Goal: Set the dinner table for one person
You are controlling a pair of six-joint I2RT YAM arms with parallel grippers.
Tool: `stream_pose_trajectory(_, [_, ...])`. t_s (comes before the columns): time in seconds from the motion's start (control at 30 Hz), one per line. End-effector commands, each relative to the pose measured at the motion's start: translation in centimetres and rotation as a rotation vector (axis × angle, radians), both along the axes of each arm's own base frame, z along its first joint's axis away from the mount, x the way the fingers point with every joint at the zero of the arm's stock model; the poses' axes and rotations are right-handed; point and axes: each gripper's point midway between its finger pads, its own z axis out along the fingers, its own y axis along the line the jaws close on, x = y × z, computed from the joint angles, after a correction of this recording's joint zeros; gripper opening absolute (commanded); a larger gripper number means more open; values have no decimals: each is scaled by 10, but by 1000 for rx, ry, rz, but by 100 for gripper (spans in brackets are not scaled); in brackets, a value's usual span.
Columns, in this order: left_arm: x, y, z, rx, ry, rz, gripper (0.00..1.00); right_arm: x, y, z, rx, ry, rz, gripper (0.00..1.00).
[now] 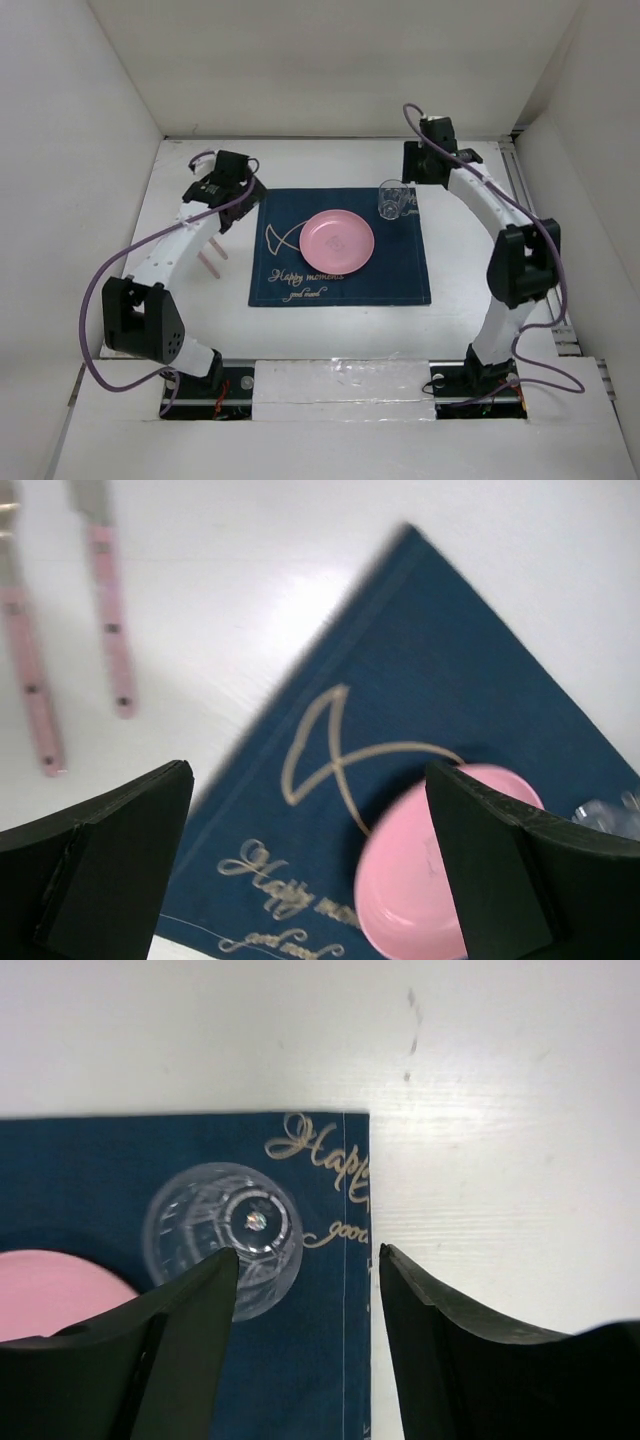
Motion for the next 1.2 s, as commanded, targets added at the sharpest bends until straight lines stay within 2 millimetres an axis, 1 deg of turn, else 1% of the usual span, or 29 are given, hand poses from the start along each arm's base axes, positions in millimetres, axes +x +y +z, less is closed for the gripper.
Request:
stream_pose_trajectory(0.0, [-14, 39, -37, -49, 117, 138, 99, -20, 13, 62, 6, -167, 28, 64])
stream_pose_trajectory(0.03, [-15, 46, -41, -67, 125, 154, 99, -25, 21, 64, 12, -183, 47, 64])
stream_pose_trajectory(0.07, [-14, 61, -56, -66, 154, 188, 99, -32, 29, 65, 24, -191, 71, 64])
stream_pose_trajectory(0.1, [-13, 66, -61, -75, 171, 201, 99, -40, 37, 65, 33, -188, 99, 64])
stream_pose_trajectory(0.13, [-11, 71, -67, -85, 180, 215, 99, -52, 53, 66, 48, -201, 143, 64])
stream_pose_trajectory(0.17, [-11, 79, -80, -77, 218, 232, 99, -58, 60, 67, 52, -206, 163, 64])
stream_pose_trajectory(0.2, [-8, 79, -83, -75, 226, 233, 99, -66, 68, 67, 61, -204, 191, 64])
stream_pose_trajectory(0.23, [-7, 86, -87, -62, 243, 253, 99, -76, 83, 76, 76, -233, 229, 64])
stream_pose_trajectory(0.27, [-7, 89, -91, -44, 259, 263, 99, -83, 88, 72, 85, -230, 240, 64])
stream_pose_trajectory(0.3, [-7, 94, -102, -45, 295, 284, 99, -89, 93, 74, 88, -233, 257, 64])
stream_pose_trajectory(0.33, [-4, 100, -104, -38, 298, 301, 99, -95, 98, 75, 98, -234, 267, 64])
stream_pose_trajectory(0.37, [-3, 99, -109, -36, 309, 283, 99, -103, 107, 85, 113, -261, 294, 64])
stream_pose_trajectory(0.4, [-4, 103, -114, -37, 323, 295, 99, -109, 111, 84, 115, -260, 307, 64])
stream_pose_trajectory(0.47, [-1, 107, -123, -36, 338, 306, 99, -117, 121, 97, 139, -303, 337, 64])
stream_pose_trajectory(0.5, [1, 107, -127, -36, 342, 307, 98, -118, 121, 93, 135, -295, 337, 64])
stream_pose_trajectory(0.53, [2, 107, -134, -33, 361, 307, 96, -121, 123, 98, 142, -305, 348, 64])
stream_pose_trajectory(0.6, [4, 110, -139, -20, 371, 314, 94, -125, 126, 102, 148, -314, 357, 64])
stream_pose_trajectory(0.67, [6, 110, -144, -18, 382, 314, 88, -125, 126, 102, 148, -314, 357, 64])
stream_pose_trajectory(0.7, [6, 110, -144, -18, 382, 314, 82, -128, 129, 106, 153, -322, 367, 64])
stream_pose_trajectory(0.77, [0, 110, -153, -20, 401, 322, 74, -129, 125, 108, 143, -327, 352, 64])
stream_pose_trajectory(0.8, [0, 110, -153, -20, 401, 322, 71, -130, 124, 112, 147, -335, 352, 64])
stream_pose_trajectory(0.83, [3, 110, -153, -21, 392, 322, 64, -129, 122, 112, 140, -338, 341, 64])
stream_pose_trajectory(0.9, [0, 108, -163, -26, 421, 318, 58, -130, 121, 116, 144, -347, 341, 64])
stream_pose_trajectory(0.93, [0, 108, -163, -26, 421, 318, 55, -130, 121, 116, 144, -347, 341, 64])
stream_pose_trajectory(0.97, [1, 106, -167, -31, 426, 306, 48, -132, 124, 116, 145, -346, 350, 64])
stream_pose_trajectory(1.0, [-3, 106, -174, -28, 448, 306, 44, -135, 122, 118, 147, -349, 350, 64])
stream_pose_trajectory(1.07, [-3, 102, -178, -42, 456, 288, 29, -136, 121, 123, 152, -360, 349, 64])
stream_pose_trajectory(1.1, [-4, 102, -185, -41, 465, 289, 15, -136, 121, 123, 152, -360, 349, 64])
stream_pose_trajectory(1.17, [-3, 100, -188, -48, 469, 275, 1, -139, 119, 133, 161, -378, 348, 64])
